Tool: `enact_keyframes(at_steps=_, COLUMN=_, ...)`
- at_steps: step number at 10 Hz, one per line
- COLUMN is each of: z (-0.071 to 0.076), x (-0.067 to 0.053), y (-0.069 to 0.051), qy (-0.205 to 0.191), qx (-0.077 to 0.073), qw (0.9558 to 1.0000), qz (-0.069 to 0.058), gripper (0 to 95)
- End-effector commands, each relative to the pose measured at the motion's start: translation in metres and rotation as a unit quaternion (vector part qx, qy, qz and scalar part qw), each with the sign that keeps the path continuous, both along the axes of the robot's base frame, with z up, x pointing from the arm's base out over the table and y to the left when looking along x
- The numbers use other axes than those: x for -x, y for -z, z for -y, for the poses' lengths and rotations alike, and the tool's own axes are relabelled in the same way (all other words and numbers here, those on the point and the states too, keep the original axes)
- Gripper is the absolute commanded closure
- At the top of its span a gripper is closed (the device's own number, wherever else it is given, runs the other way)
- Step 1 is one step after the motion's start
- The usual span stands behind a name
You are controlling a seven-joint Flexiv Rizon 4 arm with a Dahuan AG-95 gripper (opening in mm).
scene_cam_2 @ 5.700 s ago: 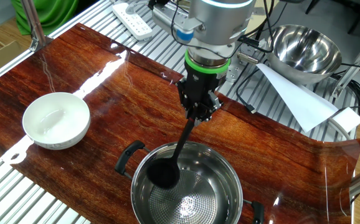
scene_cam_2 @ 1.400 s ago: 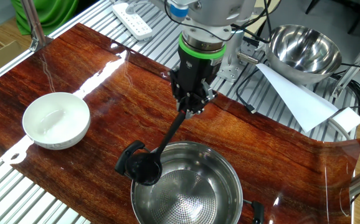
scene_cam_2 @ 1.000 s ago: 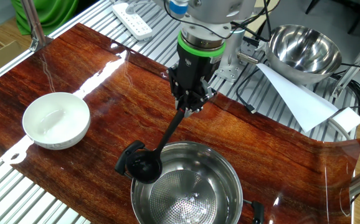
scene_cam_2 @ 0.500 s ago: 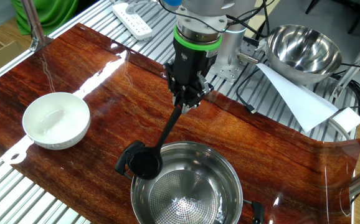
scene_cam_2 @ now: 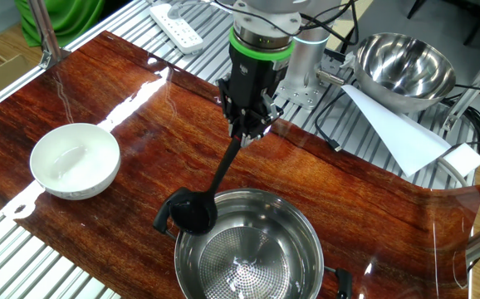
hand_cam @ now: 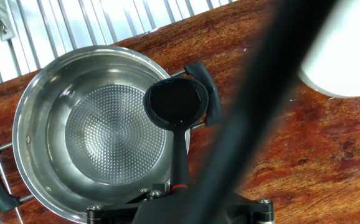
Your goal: Scoop water with a large spoon from one bowl to another
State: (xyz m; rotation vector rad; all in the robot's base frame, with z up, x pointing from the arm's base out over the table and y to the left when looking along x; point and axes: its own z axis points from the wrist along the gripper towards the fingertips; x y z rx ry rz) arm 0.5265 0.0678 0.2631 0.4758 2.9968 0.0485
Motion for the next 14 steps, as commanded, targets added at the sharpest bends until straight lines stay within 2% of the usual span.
enact_keyframes(at_steps=1, z=0.000, x=-0.001, y=-0.001, qy=-0.001, qx=0.001, qw=1.0000, qz=0.004, gripper=95.0)
enact_keyframes(at_steps=7, z=0.008, x=0.000, y=-0.010, qy=-0.001, qx=0.000, qw=0.9999, qz=0.010, gripper=95.0)
enact_keyframes(at_steps=9, z=0.013, x=0.000, y=-0.015, qy=-0.001, qx=-0.006, qw=0.9999, qz=0.009, gripper=95.0)
enact_keyframes(at_steps=14, z=0.024, x=-0.002, y=-0.025, qy=-0.009, qx=0.000, qw=0.9999, qz=0.015, gripper=95.0)
